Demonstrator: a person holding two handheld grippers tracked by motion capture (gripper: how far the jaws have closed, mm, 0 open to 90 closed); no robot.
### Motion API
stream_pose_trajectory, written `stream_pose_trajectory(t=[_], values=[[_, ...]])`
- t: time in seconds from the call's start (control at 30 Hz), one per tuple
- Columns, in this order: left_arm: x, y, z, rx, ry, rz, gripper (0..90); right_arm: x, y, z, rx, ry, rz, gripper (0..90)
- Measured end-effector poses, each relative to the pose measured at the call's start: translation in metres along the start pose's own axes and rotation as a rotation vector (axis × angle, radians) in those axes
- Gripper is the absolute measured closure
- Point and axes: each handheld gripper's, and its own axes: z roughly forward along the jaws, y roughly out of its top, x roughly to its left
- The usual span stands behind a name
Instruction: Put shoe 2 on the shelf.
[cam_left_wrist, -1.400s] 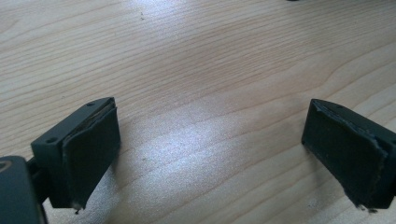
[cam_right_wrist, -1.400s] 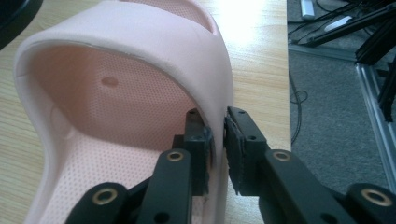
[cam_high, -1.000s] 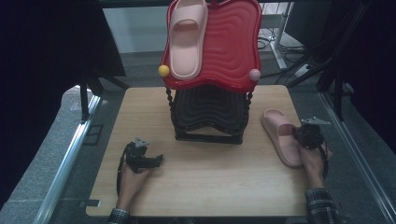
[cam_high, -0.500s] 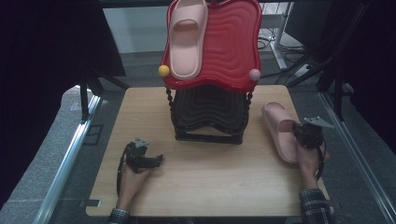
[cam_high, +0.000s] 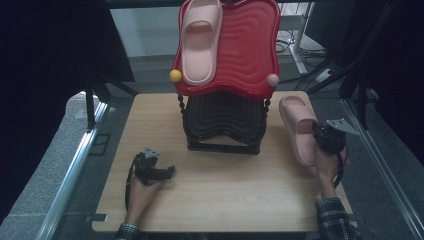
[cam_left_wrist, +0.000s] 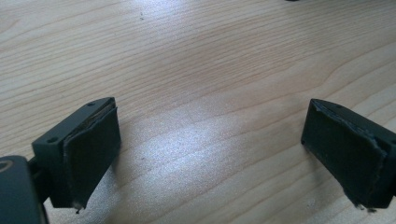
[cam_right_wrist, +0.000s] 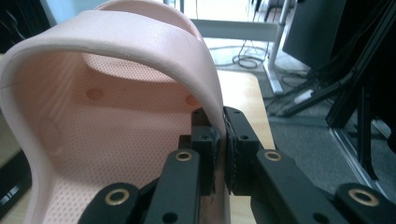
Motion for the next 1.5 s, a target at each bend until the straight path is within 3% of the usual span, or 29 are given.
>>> stream_pose_trajectory(t=[0.43,0.73,0.83,1.2,1.5], values=[[0.000,0.000,0.000,0.002,0.002,0.002,4.4,0.013,0.041,-0.015,-0.149,-0.019,0.006,83.7],[0.000,0.000,0.000,-0.004,0.003,0.000,4.4,0.023,0.065,-0.020,-0.183,-0.006,-0.006,83.7],[0.000,0.000,0.000,-0.001,0.002,0.004,4.5,0.025,0.071,-0.022,-0.193,-0.003,0.016,83.7],[0.000,0.000,0.000,0.002,0.002,0.005,4.5,0.029,0.090,-0.026,-0.242,-0.017,0.023,83.5],[0.000,0.000,0.000,-0.001,0.002,0.004,4.5,0.032,0.117,-0.035,-0.291,-0.024,0.024,83.4]])
